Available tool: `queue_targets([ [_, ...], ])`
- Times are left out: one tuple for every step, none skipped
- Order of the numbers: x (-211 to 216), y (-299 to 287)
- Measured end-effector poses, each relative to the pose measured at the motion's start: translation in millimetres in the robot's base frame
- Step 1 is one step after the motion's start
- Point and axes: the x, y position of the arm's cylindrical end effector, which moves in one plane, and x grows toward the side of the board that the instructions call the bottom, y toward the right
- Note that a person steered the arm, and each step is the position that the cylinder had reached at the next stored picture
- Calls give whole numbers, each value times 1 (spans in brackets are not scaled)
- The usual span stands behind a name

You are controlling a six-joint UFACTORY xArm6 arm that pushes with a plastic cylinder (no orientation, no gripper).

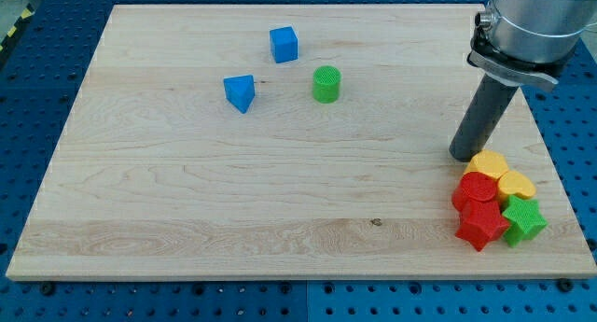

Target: Move the green circle towards center right

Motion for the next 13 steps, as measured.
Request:
queue_targets([
  [4, 0],
  [4, 0],
  [-13, -2],
  [-69, -3],
  [-117, -19],
  [-146, -83],
  [-170, -158],
  [-169, -203],
  [-145, -195],
  [-127, -177],
  [-119, -151],
  [-110, -126],
  [-92, -103],
])
